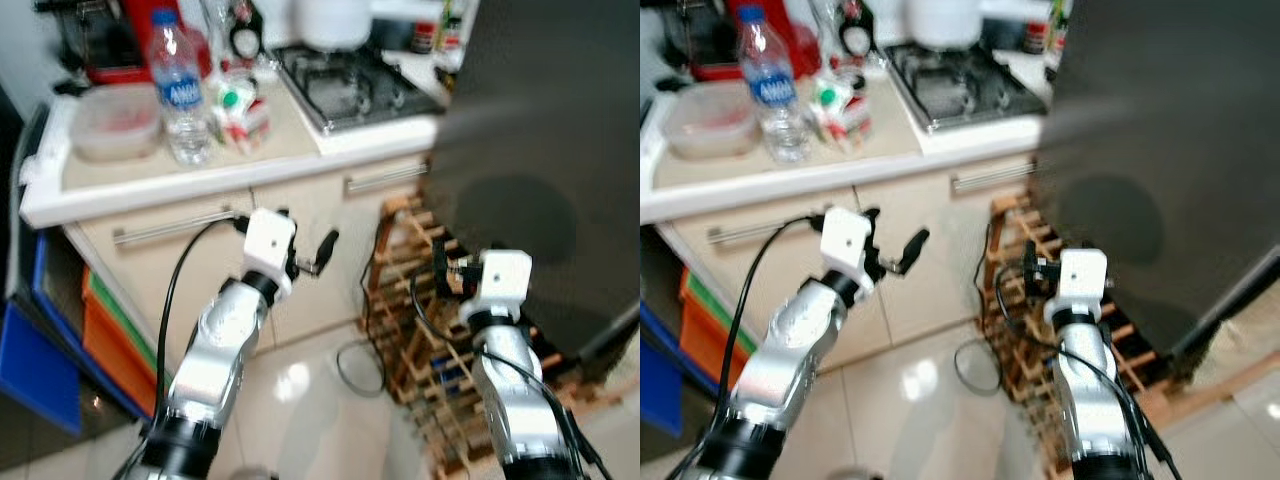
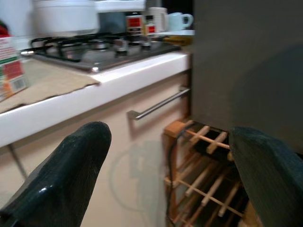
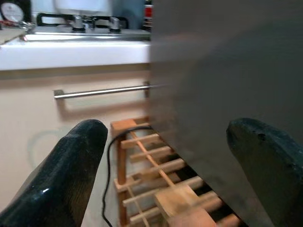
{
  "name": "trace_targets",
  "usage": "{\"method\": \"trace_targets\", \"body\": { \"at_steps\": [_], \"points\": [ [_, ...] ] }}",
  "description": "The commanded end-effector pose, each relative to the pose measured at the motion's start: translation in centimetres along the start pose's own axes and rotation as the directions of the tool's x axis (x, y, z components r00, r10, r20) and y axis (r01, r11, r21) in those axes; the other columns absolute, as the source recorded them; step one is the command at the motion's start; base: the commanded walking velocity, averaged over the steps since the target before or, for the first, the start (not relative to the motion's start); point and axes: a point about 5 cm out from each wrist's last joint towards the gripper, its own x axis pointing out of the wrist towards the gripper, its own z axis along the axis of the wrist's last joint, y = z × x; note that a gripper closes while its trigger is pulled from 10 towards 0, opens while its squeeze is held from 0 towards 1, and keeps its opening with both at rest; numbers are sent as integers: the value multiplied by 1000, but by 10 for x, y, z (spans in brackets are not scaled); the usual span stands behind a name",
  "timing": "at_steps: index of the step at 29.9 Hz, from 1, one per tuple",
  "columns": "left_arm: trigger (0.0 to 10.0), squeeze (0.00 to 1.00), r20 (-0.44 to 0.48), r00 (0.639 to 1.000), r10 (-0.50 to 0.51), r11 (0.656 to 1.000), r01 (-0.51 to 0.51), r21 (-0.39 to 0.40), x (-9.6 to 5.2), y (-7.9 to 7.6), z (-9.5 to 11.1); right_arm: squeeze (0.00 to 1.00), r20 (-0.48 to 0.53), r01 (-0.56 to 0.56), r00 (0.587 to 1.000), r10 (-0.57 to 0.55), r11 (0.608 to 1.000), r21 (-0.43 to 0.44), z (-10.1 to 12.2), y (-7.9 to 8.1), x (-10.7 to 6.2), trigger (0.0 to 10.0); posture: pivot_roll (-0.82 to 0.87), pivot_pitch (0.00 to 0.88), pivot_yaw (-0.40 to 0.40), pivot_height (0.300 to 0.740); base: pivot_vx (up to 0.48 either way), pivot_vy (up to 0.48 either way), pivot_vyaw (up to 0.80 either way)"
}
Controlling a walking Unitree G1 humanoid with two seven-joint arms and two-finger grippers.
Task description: Restocking fridge
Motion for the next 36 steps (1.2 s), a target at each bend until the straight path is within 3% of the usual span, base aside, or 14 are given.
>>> {"method": "trace_targets", "body": {
  "at_steps": [1, 8, 18, 31, 36],
  "points": [
    [10000, 0, 11, 1000, -13, 1000, 13, 6, 2, 3, 2, 0, -15, -2, 1000, 2, 1000, 7, -3, 0, -1, 10000, 37, 0, 12, 740, 0, 0, -700],
    [10000, 0, -4, 999, -32, 999, 32, 15, 3, 6, 0, 0, -23, -6, 1000, 6, 1000, 13, -6, 2, -1, 10000, 44, 0, 14, 740, 0, 0, -701],
    [10000, 0, 9, 998, -65, 998, 65, 23, 6, 3, 1, 0, -23, -10, 1000, 10, 1000, 15, -6, 2, 0, 10000, 37, 0, 11, 740, 0, 477, -689],
    [10000, 0, 36, 993, -108, 991, 105, 88, 13, -3, 7, 0, -24, -2, 1000, 3, 1000, 15, -7, 1, 0, 10000, 26, 0, 16, 740, 0, 0, -675],
    [10000, 0, 63, 985, -158, 985, 153, 78, 14, -10, 11, 0, -23, 4, 1000, -4, 1000, 10, -7, 1, 0, 10000, 22, 0, 17, 740, 0, -467, -665]
  ]
}}
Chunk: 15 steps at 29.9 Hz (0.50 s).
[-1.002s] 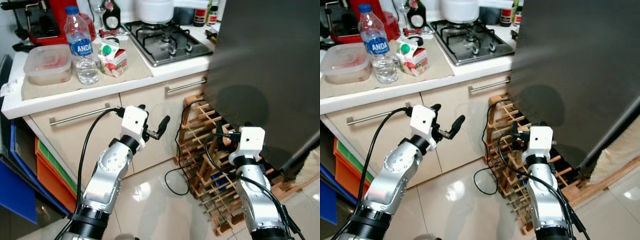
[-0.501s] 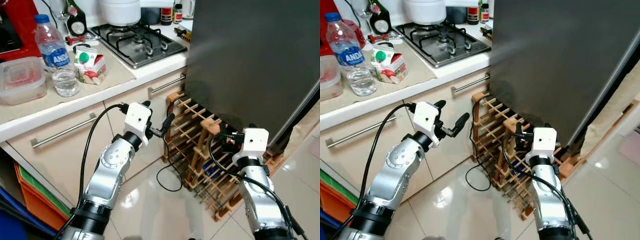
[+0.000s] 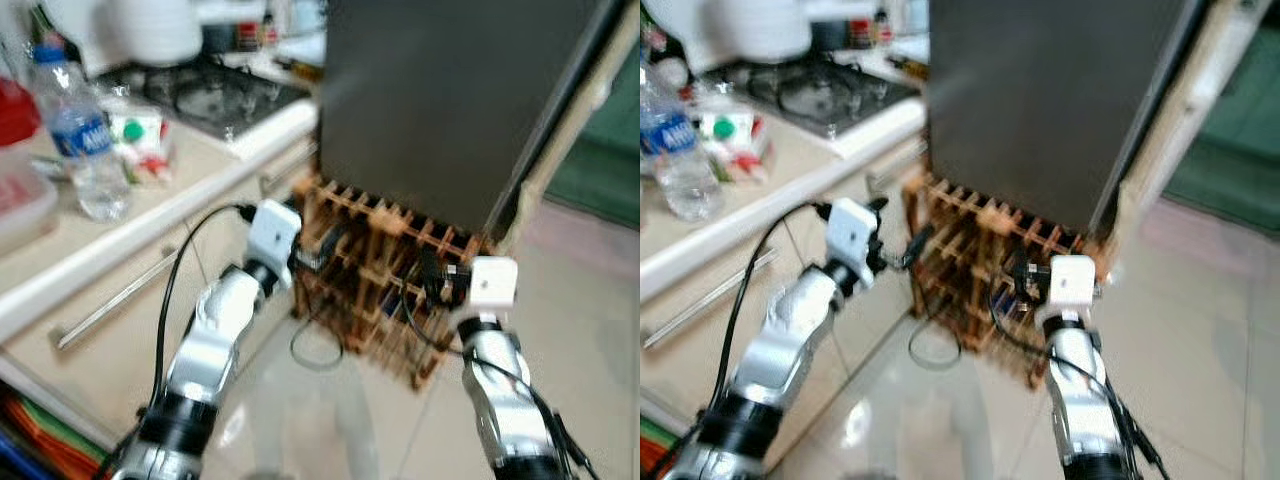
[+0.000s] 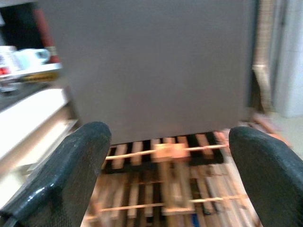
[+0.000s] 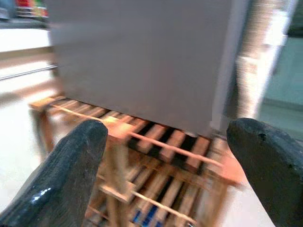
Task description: Restocking fridge
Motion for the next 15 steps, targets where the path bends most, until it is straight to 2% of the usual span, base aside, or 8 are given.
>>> {"method": "trace_targets", "body": {
  "at_steps": [1, 7, 10, 15],
  "points": [
    [10000, 0, 41, 997, -60, 998, 60, -4, 4, -12, 7, 0, 13, 20, 1000, -20, 1000, -14, 3, -8, 2, 10000, 21, 0, 18, 740, 0, -480, -663],
    [10000, 0, 46, 996, -70, 997, 71, -10, 4, -14, 8, 0, 14, 17, 1000, -17, 1000, -12, 3, -7, 2, 10000, 23, 0, 18, 740, 0, -480, -663],
    [10000, 0, 17, 999, -33, 999, 33, 12, 7, -11, 5, 0, 25, 20, 1000, -19, 1000, -21, 4, -6, 2, 10000, 24, 0, 20, 740, 0, -436, 0],
    [10000, 0, -49, 997, 59, 998, -57, 26, 12, -3, -5, 0, 92, 65, 994, -61, 997, -45, 14, -14, -5, 10000, 23, 0, 21, 740, 363, -253, 0]
  ]
}}
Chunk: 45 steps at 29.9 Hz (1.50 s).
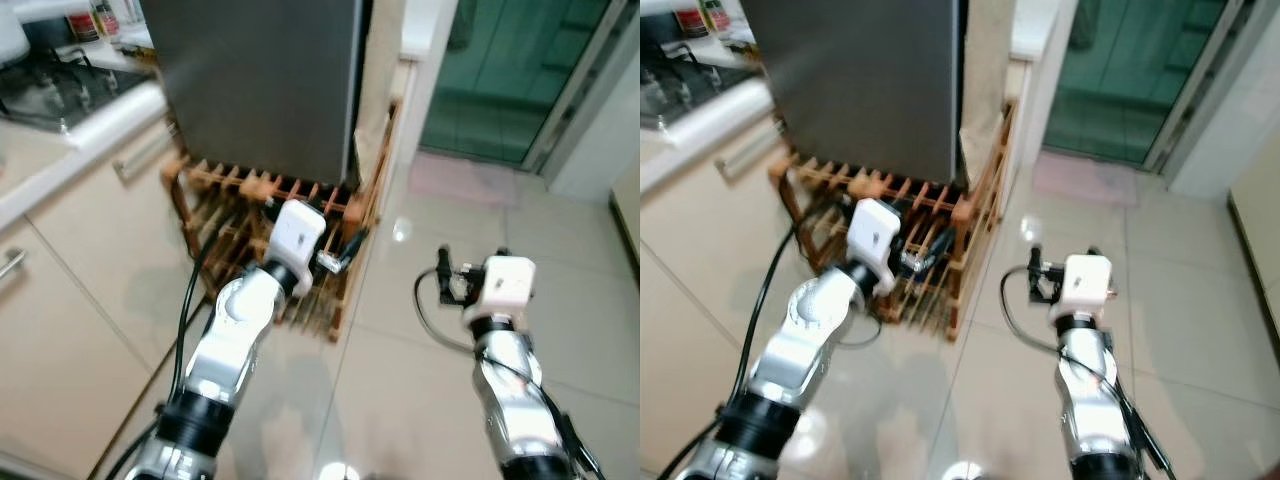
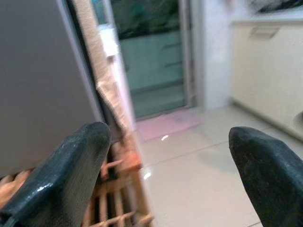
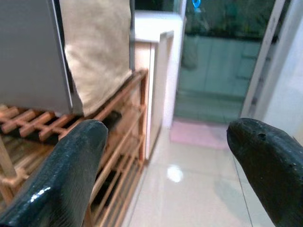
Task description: Restocking fridge
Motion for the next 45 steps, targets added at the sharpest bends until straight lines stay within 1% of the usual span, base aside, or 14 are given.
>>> {"method": "trace_targets", "body": {
  "at_steps": [1, 3, 5, 6, 8, 9, 10, 12, 16, 21, 27, 38, 42, 45],
  "points": [
    [10000, 0, -18, 998, 66, 998, -66, -2, 5, 7, 0, 0, 61, 26, 998, -24, 999, -37, 11, -11, -3, 10000, 20, 0, 21, 740, 424, 0, 0],
    [10000, 0, -31, 995, 90, 996, -90, -12, 6, 9, -2, 0, 60, 28, 998, -25, 999, -43, 11, -13, -7, 10000, 20, 0, 21, 740, 424, 0, 0],
    [10000, 0, -73, 985, 159, 986, -162, -39, 12, 15, -10, 0, 51, 38, 998, -35, 998, -57, 8, -19, -14, 10000, 12, 0, 23, 740, 428, 0, 0],
    [10000, 0, -73, 985, 159, 986, -162, -39, 12, 15, -10, 0, 51, 38, 998, -35, 998, -57, 8, -19, -14, 10000, 12, 0, 23, 740, 428, 0, 0],
    [10000, 0, -118, 969, 218, 969, -229, -88, 19, 20, -17, 0, 39, 63, 997, -60, 996, -63, 4, -24, -19, 10000, 8, 0, 26, 740, 437, 0, 0],
    [10000, 0, -118, 969, 218, 969, -229, -88, 19, 20, -17, 0, 39, 63, 997, -60, 996, -63, 4, -24, -19, 10000, 8, 0, 26, 740, 439, 0, 0],
    [10000, 0, -148, 961, 234, 960, -252, -125, 21, 22, -22, 0, 40, 79, 996, -76, 995, -61, 4, -25, -21, 10000, 3, 0, 29, 740, 0, 0, 0],
    [10000, 0, -167, 956, 239, 952, -265, -155, 21, 24, -27, 0, 50, 113, 993, -110, 992, -49, 5, -28, -26, 10000, -1, 0, 32, 740, 0, 0, 0],
    [10000, 0, -137, 967, 215, 965, -232, -122, 18, 23, -26, 0, 27, 126, 992, -125, 990, -57, 0, -29, -31, 10000, 2, 0, 35, 740, 0, 0, 0],
    [10000, 0, -103, 970, 221, 963, -234, -132, 22, 22, -22, 0, 22, 126, 992, -125, 991, -54, 0, -25, -28, 10000, 4, 0, 39, 740, 452, 0, 0],
    [10000, 0, -44, 974, 223, 962, -227, -154, 23, 16, -12, 0, 25, 121, 992, -120, 991, -59, 2, -27, -23, 10000, 6, 0, 35, 740, 459, 0, 0],
    [10000, 0, -16, 982, 190, 968, -190, -163, 26, 7, -8, 0, 25, 112, 994, -111, 991, -67, 2, -29, -16, 10000, 9, 0, 26, 740, 480, 0, 0],
    [10000, 0, -2, 983, 184, 977, -183, -109, 25, 8, -4, 0, 14, 83, 996, -83, 995, -49, 0, -26, -16, 10000, 11, 0, 24, 740, 352, 0, 0],
    [10000, 0, -11, 980, 198, 978, -198, -73, 21, 16, -4, 0, -7, 49, 999, -49, 998, -33, -4, -21, -18, 10000, 16, 0, 21, 740, 0, 0, 0]
  ]
}}
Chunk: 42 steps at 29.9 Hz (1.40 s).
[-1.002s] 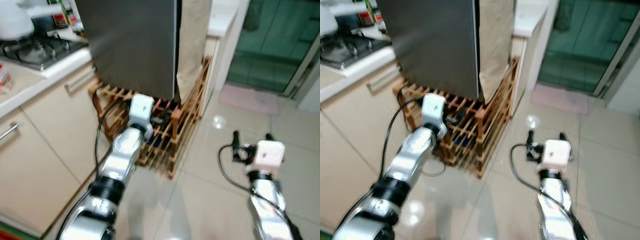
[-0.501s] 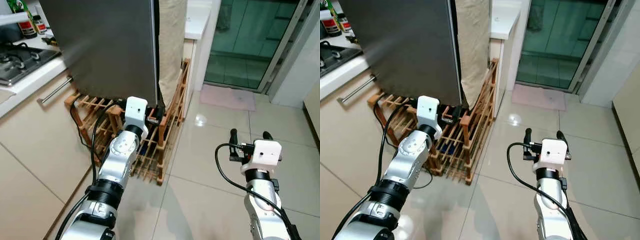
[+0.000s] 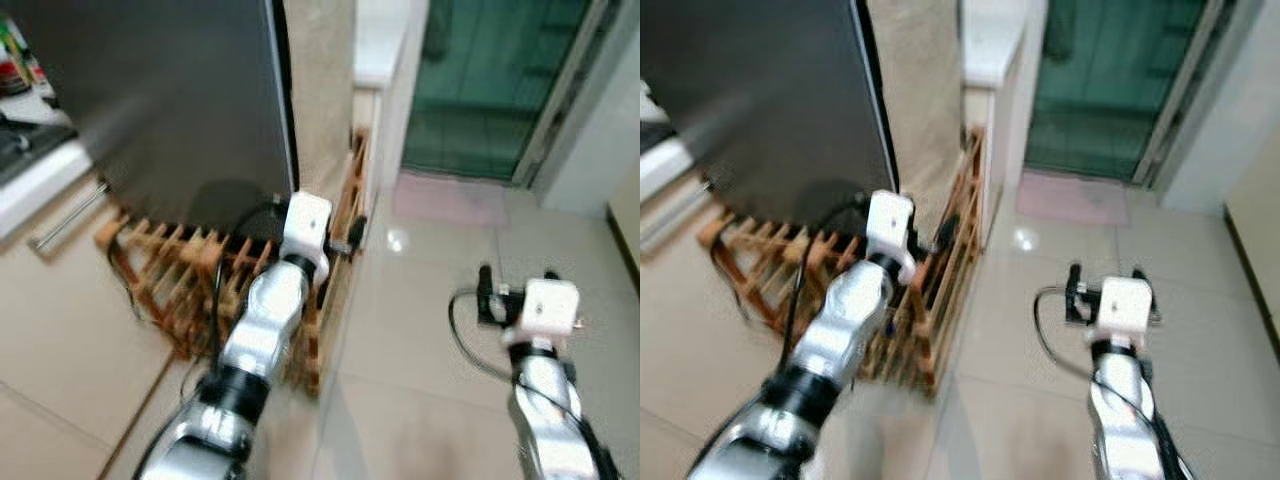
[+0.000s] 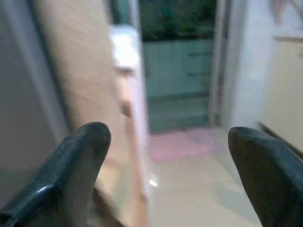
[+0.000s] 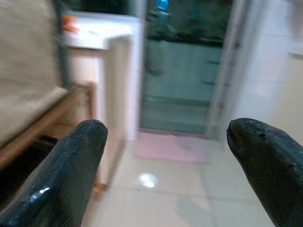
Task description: Restocking fridge
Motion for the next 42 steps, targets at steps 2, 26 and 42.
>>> {"method": "trace_targets", "body": {
  "at_steps": [2, 26, 42],
  "points": [
    [10000, 0, -31, 999, 45, 999, -45, 17, -4, 14, -3, 0, -2, -42, 999, 42, 999, 25, 0, 11, -1, 10000, 18, 0, 20, 740, 0, 0, 0],
    [10000, 0, 19, 992, -121, 992, 121, 32, 53, -24, 55, 0, -25, -82, 996, 82, 996, 16, 0, 11, -13, 10000, -34, 43, 33, 740, 0, 0, 0],
    [10000, 0, -176, 956, 234, 972, -234, 25, -96, 65, -45, 0, -3, -16, 1000, 16, 1000, 7, 12, 1, -46, 10000, 45, 39, 36, 740, 0, 0, 0]
  ]
}}
